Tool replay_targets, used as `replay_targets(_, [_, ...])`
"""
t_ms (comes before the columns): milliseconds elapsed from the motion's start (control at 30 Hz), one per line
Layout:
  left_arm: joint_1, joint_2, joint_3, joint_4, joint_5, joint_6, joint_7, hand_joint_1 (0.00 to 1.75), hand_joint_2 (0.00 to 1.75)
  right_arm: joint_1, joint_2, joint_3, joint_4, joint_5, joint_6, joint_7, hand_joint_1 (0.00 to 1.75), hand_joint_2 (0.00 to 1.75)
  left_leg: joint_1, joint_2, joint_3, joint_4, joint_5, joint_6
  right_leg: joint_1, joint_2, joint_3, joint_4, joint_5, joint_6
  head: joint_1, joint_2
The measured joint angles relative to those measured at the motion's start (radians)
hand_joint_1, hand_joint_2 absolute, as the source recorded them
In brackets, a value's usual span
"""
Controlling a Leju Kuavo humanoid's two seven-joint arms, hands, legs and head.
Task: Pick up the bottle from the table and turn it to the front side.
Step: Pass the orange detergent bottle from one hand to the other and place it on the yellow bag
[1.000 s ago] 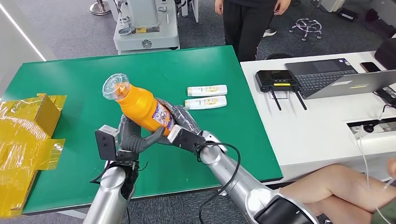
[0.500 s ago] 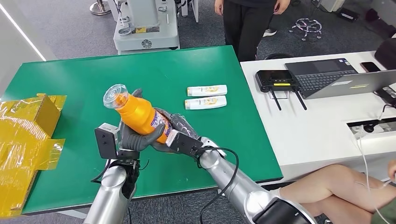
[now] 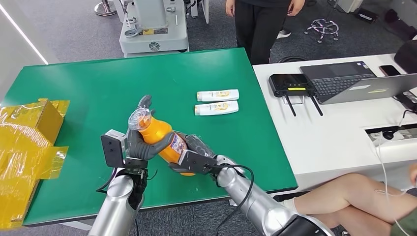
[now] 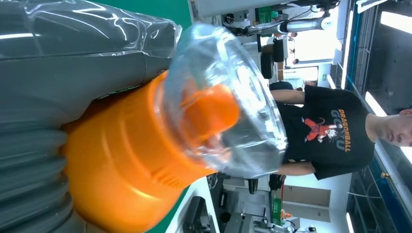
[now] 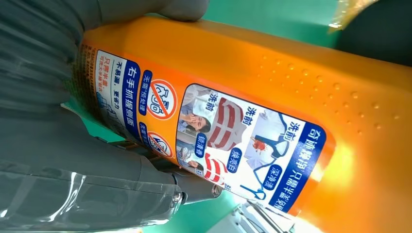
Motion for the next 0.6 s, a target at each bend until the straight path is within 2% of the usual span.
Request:
replay_targets(300, [-0.002,0.0,0.0,0.011,0.004,-0.02,0.004,0.0,1.75,-0.001,-0.016,0.001,-0.003,0.064,-0.073,-0.011,1.75,1.75,0.0,0.0,0.0,0.0,0.0,0.0,0.0,0.0,0.0,0.0,0.0,0.0,0.0,0.0])
replay_targets(600, [-0.027,-0.007,-0.008,0.036,0.007,-0.034,0.013,0.0,1.75,-0.058,-0.017,0.006,-0.032,0.09,-0.138,-0.03,1.75,1.75,0.0,0.0,0.0,0.0,0.0,0.0,0.0,0.0,0.0,0.0,0.0,0.0,0.0,0.0])
